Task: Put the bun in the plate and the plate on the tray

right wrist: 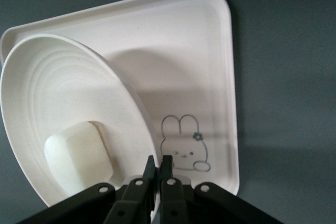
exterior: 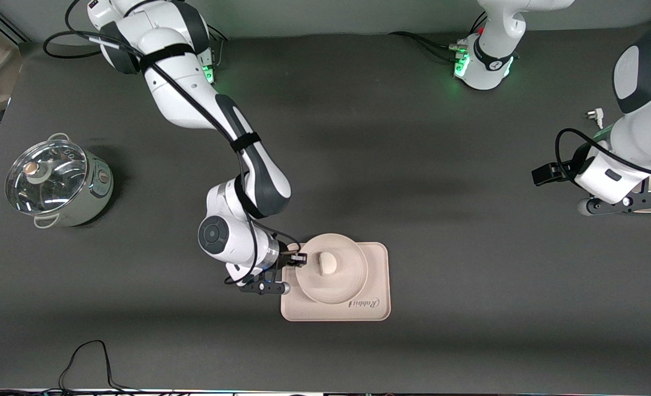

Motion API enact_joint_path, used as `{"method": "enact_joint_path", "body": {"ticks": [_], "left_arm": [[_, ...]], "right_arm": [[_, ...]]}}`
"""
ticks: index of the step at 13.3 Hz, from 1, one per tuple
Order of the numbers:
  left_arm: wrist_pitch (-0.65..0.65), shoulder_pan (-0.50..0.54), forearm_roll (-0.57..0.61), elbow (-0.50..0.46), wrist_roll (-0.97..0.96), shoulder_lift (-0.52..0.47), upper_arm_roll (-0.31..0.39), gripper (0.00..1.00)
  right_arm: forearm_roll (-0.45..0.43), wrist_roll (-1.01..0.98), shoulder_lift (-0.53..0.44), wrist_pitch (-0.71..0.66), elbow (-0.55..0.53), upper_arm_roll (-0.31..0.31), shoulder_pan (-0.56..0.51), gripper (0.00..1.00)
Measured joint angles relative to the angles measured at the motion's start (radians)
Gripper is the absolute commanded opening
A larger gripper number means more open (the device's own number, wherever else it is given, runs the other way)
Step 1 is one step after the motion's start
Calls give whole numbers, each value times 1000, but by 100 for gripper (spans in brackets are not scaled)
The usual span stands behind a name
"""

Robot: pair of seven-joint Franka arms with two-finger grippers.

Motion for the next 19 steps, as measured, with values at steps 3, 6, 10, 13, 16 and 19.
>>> {"method": "enact_joint_path", "body": {"ticks": [3,6,10,13,16,19], "left_arm": [[0,0,0,-4,0,0,0,100],[2,0,0,-4,0,0,0,100],[1,0,0,-5,0,0,1,100],[1,0,0,-5,0,0,2,100],[2,0,0,-4,0,0,4,100],[17,0,0,-2,0,-9,4,100]], "right_arm": [[6,0,12,37,10,9,-15,11],[9,0,21,76,11,23,-16,43],[11,0,30,91,17,25,-18,100],[-20,-4,21,45,43,18,-20,100],[-121,-4,-44,-140,63,4,-41,100],[-220,-47,-187,-422,68,-1,-124,100]]}}
